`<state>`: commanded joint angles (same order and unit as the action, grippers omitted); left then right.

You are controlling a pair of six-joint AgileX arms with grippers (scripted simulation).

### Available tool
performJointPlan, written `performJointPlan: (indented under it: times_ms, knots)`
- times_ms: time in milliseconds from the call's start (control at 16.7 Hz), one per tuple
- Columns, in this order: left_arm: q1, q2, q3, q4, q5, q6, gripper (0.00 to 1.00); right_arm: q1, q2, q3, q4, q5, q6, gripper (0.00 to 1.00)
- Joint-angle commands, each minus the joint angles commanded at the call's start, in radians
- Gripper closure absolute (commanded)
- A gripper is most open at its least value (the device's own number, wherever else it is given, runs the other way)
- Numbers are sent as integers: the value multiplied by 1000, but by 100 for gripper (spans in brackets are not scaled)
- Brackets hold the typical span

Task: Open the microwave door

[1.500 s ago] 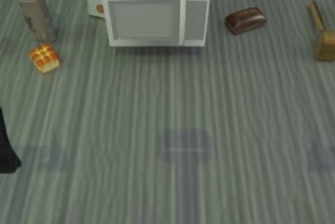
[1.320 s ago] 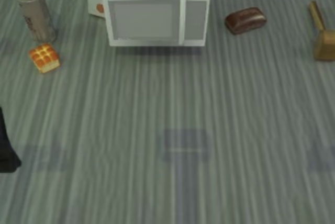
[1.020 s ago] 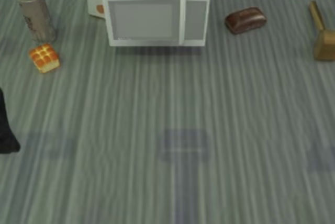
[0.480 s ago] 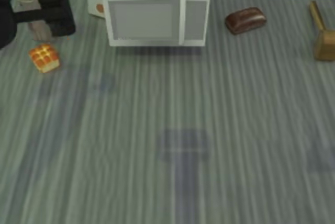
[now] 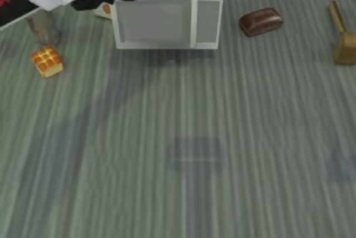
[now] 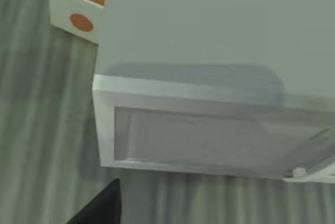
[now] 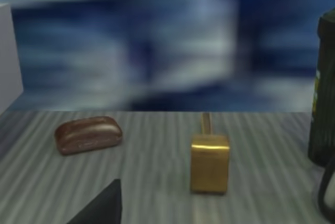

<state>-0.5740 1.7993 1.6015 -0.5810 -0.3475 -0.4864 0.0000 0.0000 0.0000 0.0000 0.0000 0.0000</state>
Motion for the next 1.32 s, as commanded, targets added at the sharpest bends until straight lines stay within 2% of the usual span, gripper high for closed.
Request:
performJointPlan:
  times_ms: [240,480,900,1320]
  knots:
    - [-79,262,214,-87,-47,-65,0,0,0,0,0,0,0,0]
    - [-116,376,311,-129,-69,-94,0,0,0,0,0,0,0,0]
    - [-108,396,325,-117,-65,-88,0,0,0,0,0,0,0,0]
    - [-53,592,431,-11,-30,-37,0,0,0,0,0,0,0,0]
